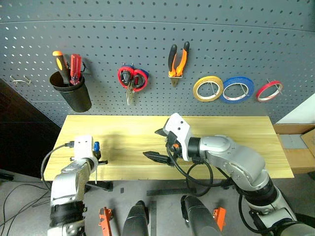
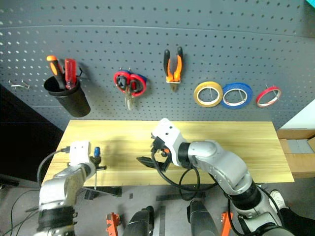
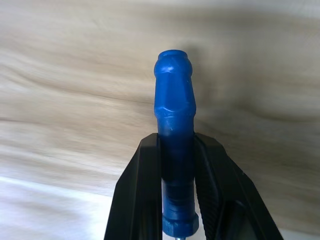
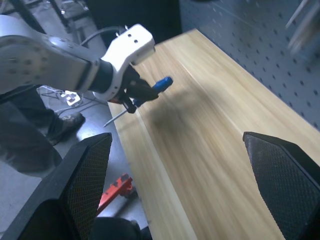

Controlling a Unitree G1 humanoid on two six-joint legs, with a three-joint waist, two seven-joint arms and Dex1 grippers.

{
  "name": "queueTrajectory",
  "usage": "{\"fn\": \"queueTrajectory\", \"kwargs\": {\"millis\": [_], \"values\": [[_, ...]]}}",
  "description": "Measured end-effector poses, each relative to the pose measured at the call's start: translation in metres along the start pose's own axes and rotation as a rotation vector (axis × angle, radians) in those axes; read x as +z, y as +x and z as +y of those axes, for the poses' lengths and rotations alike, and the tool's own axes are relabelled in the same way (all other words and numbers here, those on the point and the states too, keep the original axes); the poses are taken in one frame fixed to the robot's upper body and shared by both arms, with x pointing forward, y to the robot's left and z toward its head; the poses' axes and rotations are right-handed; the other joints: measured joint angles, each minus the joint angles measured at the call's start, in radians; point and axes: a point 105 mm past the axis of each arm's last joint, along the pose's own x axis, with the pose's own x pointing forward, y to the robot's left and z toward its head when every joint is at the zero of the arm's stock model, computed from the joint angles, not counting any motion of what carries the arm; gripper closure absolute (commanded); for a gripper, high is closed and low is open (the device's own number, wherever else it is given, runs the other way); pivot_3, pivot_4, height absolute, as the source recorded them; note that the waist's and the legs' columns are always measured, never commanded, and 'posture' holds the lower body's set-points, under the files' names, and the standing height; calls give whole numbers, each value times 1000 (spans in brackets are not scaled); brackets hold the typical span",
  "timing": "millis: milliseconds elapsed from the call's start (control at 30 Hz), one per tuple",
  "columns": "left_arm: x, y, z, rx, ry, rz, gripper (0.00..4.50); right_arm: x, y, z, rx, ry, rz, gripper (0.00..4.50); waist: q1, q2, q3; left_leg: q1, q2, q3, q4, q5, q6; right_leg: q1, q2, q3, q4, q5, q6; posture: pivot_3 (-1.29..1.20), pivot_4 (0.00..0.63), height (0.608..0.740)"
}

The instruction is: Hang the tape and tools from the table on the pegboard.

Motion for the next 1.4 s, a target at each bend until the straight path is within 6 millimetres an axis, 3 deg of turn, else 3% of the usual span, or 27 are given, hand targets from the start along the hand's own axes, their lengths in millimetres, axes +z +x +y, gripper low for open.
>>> {"fn": "queueTrajectory", "kwargs": {"millis": [167,267,367,467,533,700,833,1000,1267,1400], "values": [[62,-48,-3,-10,40,-310,3948,10,-3,-1,31,-65,-31,0,13,-3,-4,0,0,0,1,0,0,0,0,0,0,0,0,-63,203,740],[91,-64,-9,-53,38,-444,3948,18,-3,-4,38,-98,-55,0,16,-4,-5,0,0,0,2,0,0,0,0,-1,0,0,0,-45,187,740],[136,-79,-6,-55,96,-610,3948,26,-2,-13,22,-127,-75,0,17,-8,-7,0,0,-1,3,0,-1,0,1,-2,1,1,-1,-38,176,740],[200,-98,10,4,138,-806,3948,32,1,-24,5,-142,-88,0,20,-8,-8,-1,0,-1,3,1,-2,0,1,-2,1,2,-1,-44,167,740],[231,-112,19,28,151,-909,3948,40,0,-30,-9,-148,-115,0,19,-8,-9,-1,0,0,3,1,-2,1,0,-1,-1,4,-3,-52,163,740],[271,-104,28,-5,148,-988,3948,61,-2,-46,-72,-165,-184,0,17,-9,-10,-4,0,-1,2,1,-2,-4,0,-3,2,6,-7,-72,152,740],[287,-88,27,-15,172,-1020,3948,65,2,-51,-105,-153,-210,0,15,-10,-13,-12,0,0,3,5,-8,-14,0,-3,4,7,-8,-89,149,740],[278,-60,15,-49,161,-982,3948,69,3,-53,-124,-157,-227,0,13,-10,-14,-13,0,0,3,5,-9,-15,0,-3,5,7,-8,-111,149,740],[245,-55,30,43,126,-927,1305,68,0,-59,-163,-154,-229,0,-2,-13,-17,-13,0,-1,5,6,-10,-18,0,-2,16,7,-9,-107,138,740],[240,-54,35,120,112,-855,21,65,-1,-60,-166,-150,-222,0,-4,-16,-24,-12,0,-1,6,9,-10,-18,0,-2,18,10,-10,-104,133,740]]}}
